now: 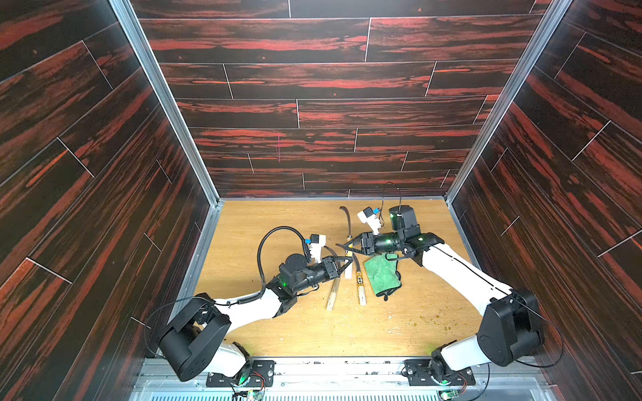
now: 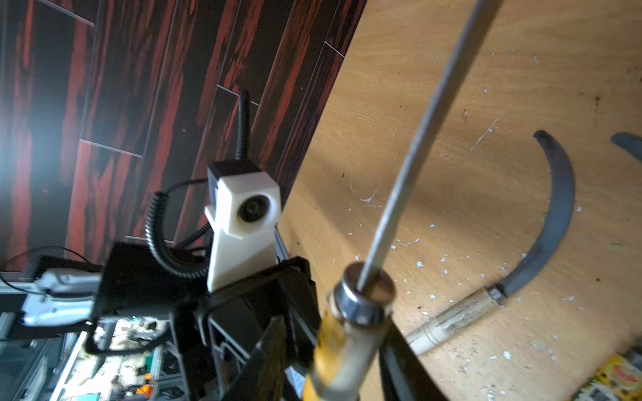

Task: Wipe small sickles with rags
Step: Adjust the small sickle.

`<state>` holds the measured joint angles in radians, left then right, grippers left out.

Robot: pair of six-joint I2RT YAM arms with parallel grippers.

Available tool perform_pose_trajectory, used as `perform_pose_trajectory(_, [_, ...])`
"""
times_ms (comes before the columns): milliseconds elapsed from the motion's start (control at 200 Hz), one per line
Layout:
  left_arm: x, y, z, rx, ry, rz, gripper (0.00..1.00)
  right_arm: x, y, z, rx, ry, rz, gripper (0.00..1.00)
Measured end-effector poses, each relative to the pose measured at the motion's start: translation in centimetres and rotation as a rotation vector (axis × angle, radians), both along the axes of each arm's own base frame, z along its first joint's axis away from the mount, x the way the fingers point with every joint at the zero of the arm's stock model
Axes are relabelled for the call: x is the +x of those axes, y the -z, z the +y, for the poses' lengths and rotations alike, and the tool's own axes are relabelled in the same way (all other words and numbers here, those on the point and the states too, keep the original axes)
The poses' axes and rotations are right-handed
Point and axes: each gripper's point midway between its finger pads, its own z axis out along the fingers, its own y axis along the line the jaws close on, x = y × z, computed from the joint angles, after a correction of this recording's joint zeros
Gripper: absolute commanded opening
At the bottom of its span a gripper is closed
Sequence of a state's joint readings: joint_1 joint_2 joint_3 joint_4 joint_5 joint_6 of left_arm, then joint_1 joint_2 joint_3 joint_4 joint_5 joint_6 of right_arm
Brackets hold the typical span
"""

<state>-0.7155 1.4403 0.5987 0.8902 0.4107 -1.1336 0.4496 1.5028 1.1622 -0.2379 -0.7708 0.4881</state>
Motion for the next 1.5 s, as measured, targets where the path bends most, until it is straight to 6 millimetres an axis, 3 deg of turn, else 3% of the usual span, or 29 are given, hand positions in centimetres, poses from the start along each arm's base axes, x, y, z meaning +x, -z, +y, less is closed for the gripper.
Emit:
perform_pose_trajectory(125, [0.0,-0.2,-0.1,-0.001,0.003,-0.017,0.00,-0.1,-0.1,0.2,0.012,0.000,0.029,0.10])
perform_pose_trajectory(230, [-0.1,-0.1,-0.1,0.004,0.004,-0.017,0.00,-0.2,-0.1,0.2,0.011,0.001,0.039,0.03])
perform_pose_trajectory(341, [-0.1,0.0,-0.1,0.008,0.003,-0.017,0.17,-0.2,-0.1,0.2,0.009,0.003,0.039,0.00])
perform_pose_trajectory(441, [-0.1,0.0,0.0,0.010,0.000,-0.016,0.30,-0.2,0.0,0.2,0.007,0.006,0.042,0.00])
perform_pose_trajectory(551, [0.0,0.2,0.0,0.018,-0.004,-0.011,0.34,-0.1,-0.1,0.3,0.007,0.012,0.042,0.00])
perform_pose_trajectory(1067, [1.1,-0.1,-1.5,0.049,0.006,0.003,0.36,0.0,-0.2,2.0,-0.011,0.023,0.048,0.00])
perform_pose_trajectory(1498, [1.6,0.1,-1.7,0.051,-0.006,0.004,0.36,0.8,-0.1,2.1,-0.025,0.057,0.071,0.00])
